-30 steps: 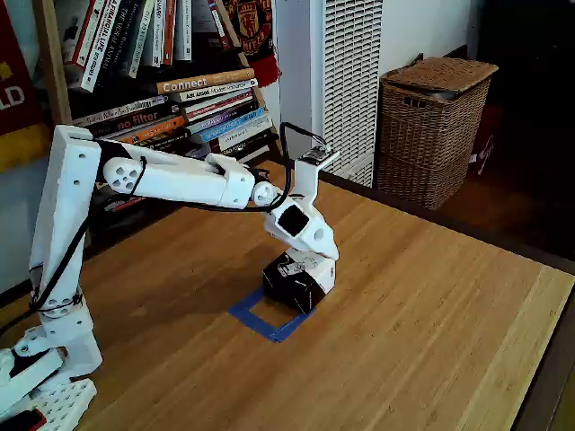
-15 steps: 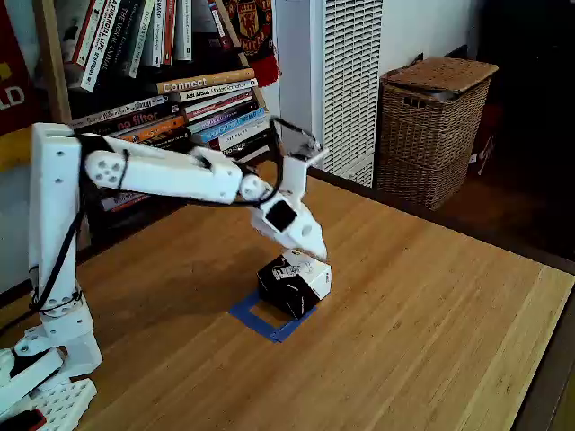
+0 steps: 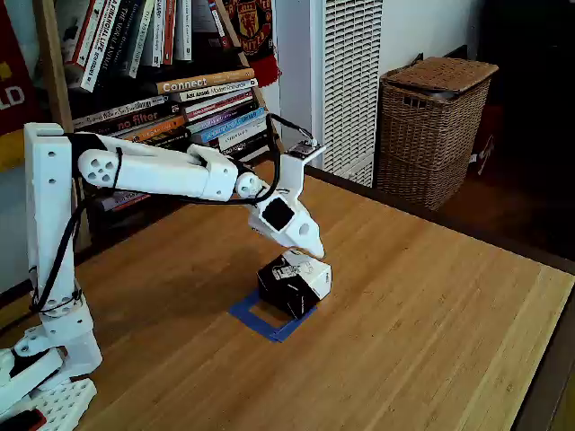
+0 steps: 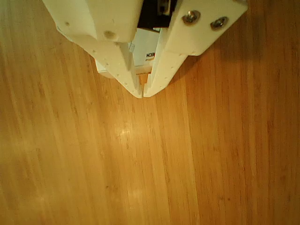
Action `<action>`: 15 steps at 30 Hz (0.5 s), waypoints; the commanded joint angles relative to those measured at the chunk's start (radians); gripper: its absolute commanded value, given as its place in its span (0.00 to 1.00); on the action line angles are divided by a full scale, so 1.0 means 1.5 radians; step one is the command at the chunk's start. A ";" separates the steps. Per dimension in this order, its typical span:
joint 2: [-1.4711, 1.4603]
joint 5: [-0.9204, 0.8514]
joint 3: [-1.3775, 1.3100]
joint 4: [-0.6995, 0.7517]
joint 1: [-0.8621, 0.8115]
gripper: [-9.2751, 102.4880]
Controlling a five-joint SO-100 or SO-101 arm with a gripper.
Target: Push the box on top of the target
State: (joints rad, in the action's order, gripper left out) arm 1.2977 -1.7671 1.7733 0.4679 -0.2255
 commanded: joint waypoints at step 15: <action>0.009 -0.007 0.024 -0.014 -0.001 0.08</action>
State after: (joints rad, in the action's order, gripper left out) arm 1.2809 -1.7794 1.8055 0.4510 -0.2270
